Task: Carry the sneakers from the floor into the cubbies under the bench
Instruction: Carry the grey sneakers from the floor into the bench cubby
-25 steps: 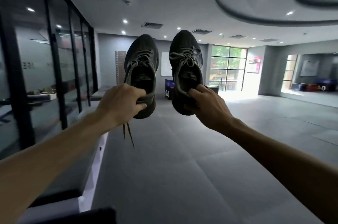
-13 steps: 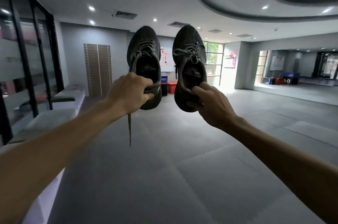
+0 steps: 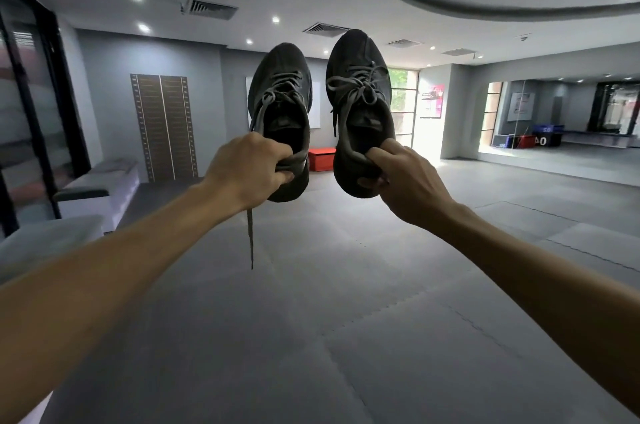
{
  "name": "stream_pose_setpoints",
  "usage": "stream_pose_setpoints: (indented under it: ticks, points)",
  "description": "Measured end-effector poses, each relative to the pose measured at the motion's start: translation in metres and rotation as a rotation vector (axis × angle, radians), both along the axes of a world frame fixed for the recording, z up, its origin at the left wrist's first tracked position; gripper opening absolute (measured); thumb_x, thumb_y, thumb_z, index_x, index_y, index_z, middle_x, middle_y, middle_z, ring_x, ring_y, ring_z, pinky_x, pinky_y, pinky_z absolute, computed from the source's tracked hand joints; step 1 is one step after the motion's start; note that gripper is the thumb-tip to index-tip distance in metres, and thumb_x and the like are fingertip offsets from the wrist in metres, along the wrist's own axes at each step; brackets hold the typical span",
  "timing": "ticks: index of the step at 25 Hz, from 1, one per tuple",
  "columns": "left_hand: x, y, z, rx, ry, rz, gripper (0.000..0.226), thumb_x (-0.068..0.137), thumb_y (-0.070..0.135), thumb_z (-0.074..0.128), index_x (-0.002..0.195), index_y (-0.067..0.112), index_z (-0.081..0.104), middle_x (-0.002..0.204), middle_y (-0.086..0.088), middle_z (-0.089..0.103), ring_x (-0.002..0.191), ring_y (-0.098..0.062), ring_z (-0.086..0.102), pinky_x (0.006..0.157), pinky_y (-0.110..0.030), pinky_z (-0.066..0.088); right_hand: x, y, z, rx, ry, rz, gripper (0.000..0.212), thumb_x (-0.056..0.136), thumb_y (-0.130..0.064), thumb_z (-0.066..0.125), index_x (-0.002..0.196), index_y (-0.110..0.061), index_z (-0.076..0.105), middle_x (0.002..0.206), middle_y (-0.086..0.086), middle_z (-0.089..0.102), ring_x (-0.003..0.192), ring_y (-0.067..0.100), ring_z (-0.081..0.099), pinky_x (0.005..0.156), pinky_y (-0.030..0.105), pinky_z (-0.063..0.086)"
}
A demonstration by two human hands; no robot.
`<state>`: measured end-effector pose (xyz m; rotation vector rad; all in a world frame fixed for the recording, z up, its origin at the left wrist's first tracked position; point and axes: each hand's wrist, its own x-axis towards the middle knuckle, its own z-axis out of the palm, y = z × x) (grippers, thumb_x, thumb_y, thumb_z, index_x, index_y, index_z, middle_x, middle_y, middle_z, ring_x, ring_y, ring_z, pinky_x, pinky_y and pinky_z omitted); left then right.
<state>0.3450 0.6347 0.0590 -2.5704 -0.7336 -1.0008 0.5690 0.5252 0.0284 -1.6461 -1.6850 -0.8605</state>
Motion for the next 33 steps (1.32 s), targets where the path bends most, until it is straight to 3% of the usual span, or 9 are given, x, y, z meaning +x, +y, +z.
stream_pose_setpoints:
  ticks: [7, 10, 13, 24, 29, 33]
  points:
    - [0.11, 0.143, 0.009, -0.027, -0.023, 0.047, 0.016, 0.086, 0.029, 0.067, 0.096, 0.017, 0.069, 0.088, -0.005, 0.069, 0.082, -0.024, 0.063, 0.074, -0.034, 0.05, 0.116, 0.161, 0.003, -0.049, 0.025, 0.065, 0.019, 0.083, -0.019, 0.069, 0.089, -0.009, 0.055, 0.085, 0.0, 0.044, 0.074, 0.025, 0.042, 0.058, 0.036, 0.04]
    - [0.14, 0.219, 0.004, -0.043, -0.007, 0.081, 0.013, 0.085, 0.028, 0.068, 0.093, 0.017, 0.069, 0.081, -0.002, 0.064, 0.079, -0.024, 0.061, 0.072, -0.033, 0.046, 0.147, 0.242, -0.007, -0.088, 0.03, 0.083, 0.021, 0.082, -0.02, 0.071, 0.089, -0.008, 0.056, 0.087, 0.006, 0.05, 0.076, 0.033, 0.05, 0.061, 0.04, 0.046]
    - [0.157, 0.3, -0.001, -0.032, -0.007, 0.105, 0.013, 0.084, 0.029, 0.069, 0.085, 0.016, 0.067, 0.072, 0.003, 0.054, 0.074, -0.021, 0.056, 0.069, -0.033, 0.043, 0.17, 0.327, -0.014, -0.096, 0.002, 0.12, 0.021, 0.082, -0.02, 0.071, 0.091, -0.008, 0.057, 0.089, 0.01, 0.052, 0.075, 0.035, 0.053, 0.06, 0.038, 0.045]
    - [0.214, 0.595, 0.011, -0.013, 0.026, 0.231, 0.019, 0.082, 0.032, 0.071, 0.084, 0.014, 0.066, 0.07, 0.0, 0.055, 0.07, -0.022, 0.05, 0.069, -0.035, 0.044, 0.232, 0.646, -0.009, -0.092, 0.04, 0.222, 0.023, 0.084, -0.024, 0.07, 0.096, -0.008, 0.058, 0.093, 0.01, 0.053, 0.078, 0.036, 0.052, 0.063, 0.04, 0.046]
    - [0.255, 0.731, -0.005, -0.007, 0.037, 0.273, 0.019, 0.083, 0.031, 0.07, 0.085, 0.013, 0.066, 0.071, 0.001, 0.056, 0.07, -0.02, 0.05, 0.069, -0.035, 0.043, 0.274, 0.794, -0.016, -0.074, 0.026, 0.286, 0.022, 0.084, -0.023, 0.07, 0.098, -0.01, 0.059, 0.093, 0.007, 0.052, 0.074, 0.028, 0.047, 0.059, 0.032, 0.035]
    - [0.279, 0.828, -0.003, -0.018, 0.025, 0.324, 0.017, 0.085, 0.031, 0.069, 0.087, 0.015, 0.067, 0.072, 0.002, 0.054, 0.071, -0.018, 0.049, 0.067, -0.033, 0.04, 0.303, 0.906, -0.007, -0.091, 0.018, 0.322, 0.022, 0.083, -0.025, 0.07, 0.096, -0.012, 0.057, 0.093, 0.008, 0.052, 0.079, 0.036, 0.053, 0.06, 0.037, 0.043]
